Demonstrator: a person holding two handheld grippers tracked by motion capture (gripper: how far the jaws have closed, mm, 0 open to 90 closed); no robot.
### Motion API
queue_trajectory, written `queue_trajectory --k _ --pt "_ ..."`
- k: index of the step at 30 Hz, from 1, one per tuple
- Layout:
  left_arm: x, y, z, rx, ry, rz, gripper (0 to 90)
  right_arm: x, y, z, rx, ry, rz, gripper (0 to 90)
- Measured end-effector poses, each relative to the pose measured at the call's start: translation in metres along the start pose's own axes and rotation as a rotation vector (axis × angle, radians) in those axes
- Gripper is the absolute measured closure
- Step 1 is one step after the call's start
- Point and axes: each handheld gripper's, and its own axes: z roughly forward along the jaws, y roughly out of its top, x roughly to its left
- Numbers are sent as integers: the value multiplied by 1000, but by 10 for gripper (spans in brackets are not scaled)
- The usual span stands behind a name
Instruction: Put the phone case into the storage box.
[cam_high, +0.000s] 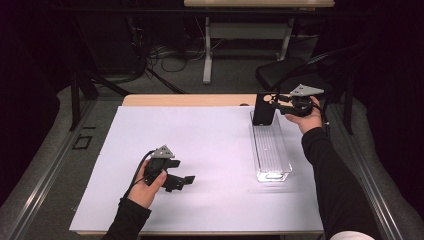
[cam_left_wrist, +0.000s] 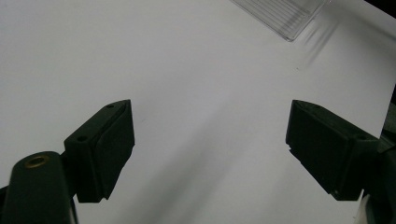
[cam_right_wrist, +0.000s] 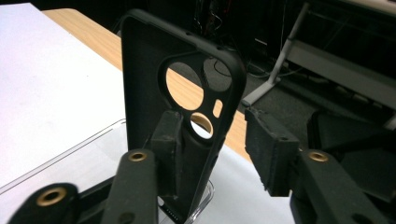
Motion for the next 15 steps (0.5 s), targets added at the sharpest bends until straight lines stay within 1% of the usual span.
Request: queue_trajectory --k 1,3,5,6,7,8,9,11,12,13,14,15 --pt "0 0 0 0 1 3 163 0 0 0 1 -19 -4 540" --pt "1 0 0 -1 2 -1 163 1 0 -2 7 -20 19 539" --pt "1 0 0 -2 1 -3 163 2 0 -3 18 -22 27 533" --pt "1 0 -1 -2 1 -6 163 2 0 -4 22 -16 36 533" --pt "1 0 -1 -4 1 -4 163 3 0 -6 24 -12 57 506" --pt "2 0 -2 -3 3 -5 163 5 1 -7 33 -26 81 469" --pt "2 0 -3 -8 4 -5 163 6 1 -9 27 -23 92 467" --pt "2 0 -4 -13 2 -8 163 9 1 -13 42 -17 119 395" --pt "2 0 -4 -15 5 -9 163 10 1 -15 68 -28 134 332" --pt "2 1 -5 -16 3 -4 163 12 2 -17 99 -61 150 270" --pt "2 1 -6 -20 2 -6 163 13 3 -18 118 -88 152 221" --pt "2 1 -7 -24 4 -6 163 15 2 -20 121 -92 151 221"
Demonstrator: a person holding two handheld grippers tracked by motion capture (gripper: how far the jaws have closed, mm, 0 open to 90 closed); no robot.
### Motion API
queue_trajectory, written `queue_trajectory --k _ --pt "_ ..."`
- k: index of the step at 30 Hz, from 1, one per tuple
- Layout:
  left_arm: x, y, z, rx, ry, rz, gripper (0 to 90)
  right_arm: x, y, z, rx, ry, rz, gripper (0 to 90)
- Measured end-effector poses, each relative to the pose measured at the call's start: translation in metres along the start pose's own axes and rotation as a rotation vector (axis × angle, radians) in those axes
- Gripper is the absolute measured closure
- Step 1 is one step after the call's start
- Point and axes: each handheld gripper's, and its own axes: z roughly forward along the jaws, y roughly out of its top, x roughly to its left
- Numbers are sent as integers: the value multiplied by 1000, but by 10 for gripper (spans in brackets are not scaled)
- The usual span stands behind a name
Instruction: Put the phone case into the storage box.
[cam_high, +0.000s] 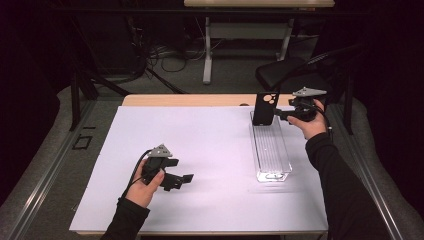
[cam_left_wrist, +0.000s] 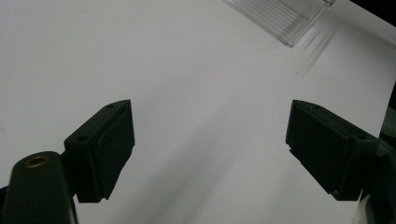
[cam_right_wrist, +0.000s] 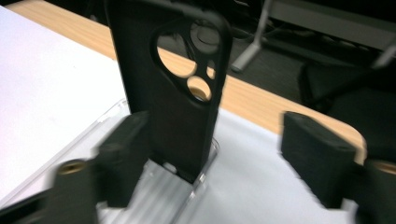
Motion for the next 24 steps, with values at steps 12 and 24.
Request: queue_trajectory --k 12,24 --pt "5 0 -4 -18 6 -15 163 26 -5 -25 1 37 37 80" --pt "10 -2 -8 -27 28 -16 163 66 -22 -54 -26 125 73 56"
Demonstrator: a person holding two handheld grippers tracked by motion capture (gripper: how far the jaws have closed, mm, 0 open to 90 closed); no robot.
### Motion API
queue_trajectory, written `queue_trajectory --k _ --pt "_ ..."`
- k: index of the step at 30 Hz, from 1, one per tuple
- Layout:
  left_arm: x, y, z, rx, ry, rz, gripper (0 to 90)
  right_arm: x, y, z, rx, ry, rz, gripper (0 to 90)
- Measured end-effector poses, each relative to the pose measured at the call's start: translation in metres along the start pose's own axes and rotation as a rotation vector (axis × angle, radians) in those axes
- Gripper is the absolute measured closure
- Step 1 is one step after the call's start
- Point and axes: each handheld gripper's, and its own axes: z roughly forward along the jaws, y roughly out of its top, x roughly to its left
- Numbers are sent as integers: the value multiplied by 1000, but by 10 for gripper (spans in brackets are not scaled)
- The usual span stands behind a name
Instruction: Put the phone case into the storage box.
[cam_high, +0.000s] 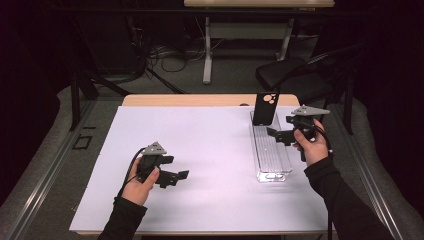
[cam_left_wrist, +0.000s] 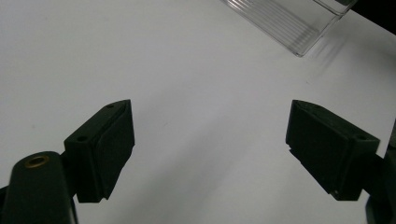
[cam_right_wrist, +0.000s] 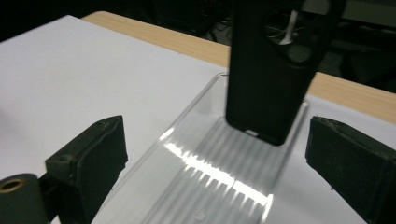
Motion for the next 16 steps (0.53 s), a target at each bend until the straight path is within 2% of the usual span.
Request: queue_trajectory --k 2,8,11,16 --pt "0 0 -1 -2 4 -2 163 8 -6 -7 -6 19 1 55" --pt "1 0 -2 -10 10 -2 163 32 -23 -25 -18 18 2 56" --pt "3 0 -3 -13 9 -7 163 44 -31 -33 -21 18 -26 56" --pt "5 2 -4 -16 10 -5 163 55 -44 -43 -37 30 -15 62"
